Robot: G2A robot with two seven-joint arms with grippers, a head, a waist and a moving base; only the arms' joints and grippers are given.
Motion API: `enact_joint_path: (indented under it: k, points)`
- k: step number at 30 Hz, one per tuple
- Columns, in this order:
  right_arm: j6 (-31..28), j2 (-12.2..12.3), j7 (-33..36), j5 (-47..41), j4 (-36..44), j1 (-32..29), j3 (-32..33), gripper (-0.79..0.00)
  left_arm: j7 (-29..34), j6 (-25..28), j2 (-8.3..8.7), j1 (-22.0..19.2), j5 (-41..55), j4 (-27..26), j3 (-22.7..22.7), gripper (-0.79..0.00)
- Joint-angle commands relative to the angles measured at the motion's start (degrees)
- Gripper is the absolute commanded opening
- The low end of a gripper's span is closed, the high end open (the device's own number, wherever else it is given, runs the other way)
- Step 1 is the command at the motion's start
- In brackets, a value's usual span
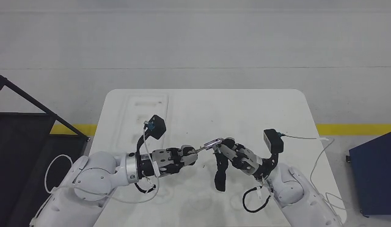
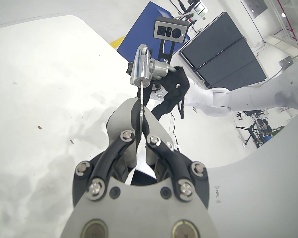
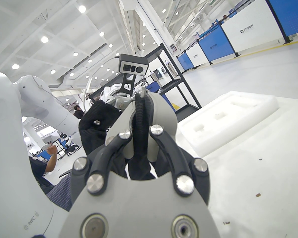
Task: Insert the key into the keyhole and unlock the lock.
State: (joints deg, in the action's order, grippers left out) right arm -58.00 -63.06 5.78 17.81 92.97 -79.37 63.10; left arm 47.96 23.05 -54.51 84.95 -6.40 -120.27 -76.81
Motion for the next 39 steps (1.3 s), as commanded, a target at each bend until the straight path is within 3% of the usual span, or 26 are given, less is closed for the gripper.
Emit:
enact_joint_path:
  k: [1,12,24,25,26,33,39]
  points:
    - [0.0,0.0,0.0,0.0,0.0,0.0,0.0,-0.785,0.0,0.3,0.0,-0.3,0.4,0.1,0.2,-0.785]
    - [0.0,0.0,0.0,0.0,0.0,0.0,0.0,-0.785,2.8,1.9,-0.09,-4.6,5.1,2.7,1.9,-0.785]
    - [0.0,0.0,0.0,0.0,0.0,0.0,0.0,-0.785,6.5,-0.5,-0.25,-10.0,4.0,4.6,5.2,-0.785]
    - [0.0,0.0,0.0,0.0,0.0,0.0,0.0,-0.785,6.0,-0.9,-0.27,-10.0,3.1,4.4,5.3,-0.48]
    - [0.0,0.0,0.0,0.0,0.0,0.0,0.0,-0.785,6.2,-0.1,-0.3,-9.9,3.2,3.5,6.0,0.0]
    - [0.0,0.0,0.0,0.0,0.0,0.0,0.0,-0.785,2.7,4.2,0.13,-6.0,1.8,2.0,3.4,0.0]
    - [0.0,0.0,0.0,0.0,0.0,0.0,0.0,-0.785,-1.6,4.1,0.63,-0.6,1.1,1.5,-1.1,0.0]
